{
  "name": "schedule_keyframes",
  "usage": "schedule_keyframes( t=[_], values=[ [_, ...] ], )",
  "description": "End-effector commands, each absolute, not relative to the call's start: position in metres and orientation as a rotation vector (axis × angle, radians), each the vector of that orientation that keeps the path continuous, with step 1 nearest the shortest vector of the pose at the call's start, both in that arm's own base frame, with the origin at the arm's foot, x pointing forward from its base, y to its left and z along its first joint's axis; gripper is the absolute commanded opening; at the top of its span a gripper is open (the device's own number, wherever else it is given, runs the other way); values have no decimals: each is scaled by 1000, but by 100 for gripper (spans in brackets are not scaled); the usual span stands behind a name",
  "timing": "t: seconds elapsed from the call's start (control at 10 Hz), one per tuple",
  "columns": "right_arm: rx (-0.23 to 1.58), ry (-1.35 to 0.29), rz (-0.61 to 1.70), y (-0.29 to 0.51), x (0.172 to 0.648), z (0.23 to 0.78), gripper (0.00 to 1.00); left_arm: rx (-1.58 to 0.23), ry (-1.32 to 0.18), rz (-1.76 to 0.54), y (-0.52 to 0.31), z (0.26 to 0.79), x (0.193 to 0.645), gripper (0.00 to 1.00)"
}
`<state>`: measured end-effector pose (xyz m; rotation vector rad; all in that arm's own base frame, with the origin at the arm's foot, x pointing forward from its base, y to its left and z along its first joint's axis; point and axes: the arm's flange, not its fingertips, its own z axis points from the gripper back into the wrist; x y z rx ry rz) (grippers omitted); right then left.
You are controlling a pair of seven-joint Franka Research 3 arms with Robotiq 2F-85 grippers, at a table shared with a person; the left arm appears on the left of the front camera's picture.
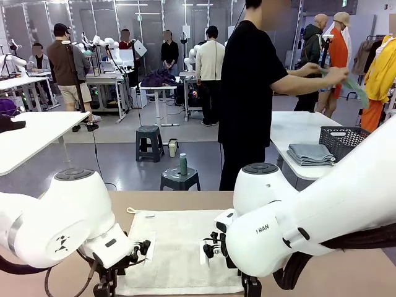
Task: Fold the towels and place them in the basket.
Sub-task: When a person lays out a Towel with hook on the table, fold it in half twice.
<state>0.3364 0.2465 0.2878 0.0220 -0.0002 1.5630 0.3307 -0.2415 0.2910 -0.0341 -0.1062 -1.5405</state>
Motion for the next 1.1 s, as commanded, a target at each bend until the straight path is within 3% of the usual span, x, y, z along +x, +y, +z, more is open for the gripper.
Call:
schedule_keyframes(
  t=[0.0, 0.1, 0.2, 0.4, 0.5, 0.8, 1.0],
  values=[
    [-12, -24, 1557, 229, 314, 277, 100, -10, -128, -1565, -199, 269, 275, 100],
    [-9, -31, 1556, 228, 314, 277, 100, -9, -135, -1574, -198, 269, 276, 100],
    [-10, -35, 1553, 227, 314, 278, 83, 0, -142, -1575, -198, 269, 276, 84],
    [-6, -42, 1562, 226, 314, 278, 23, -4, -144, -1590, -197, 270, 275, 24],
    [-7, -45, 1560, 226, 314, 279, 0, -13, -142, -1588, -196, 271, 275, 0],
    [-12, -49, 1546, 224, 317, 285, 2, -23, -129, -1573, -197, 275, 276, 3],
    [-7, -54, 1536, 223, 319, 288, 0, -44, -134, -1569, -196, 280, 276, 0]
  ],
)
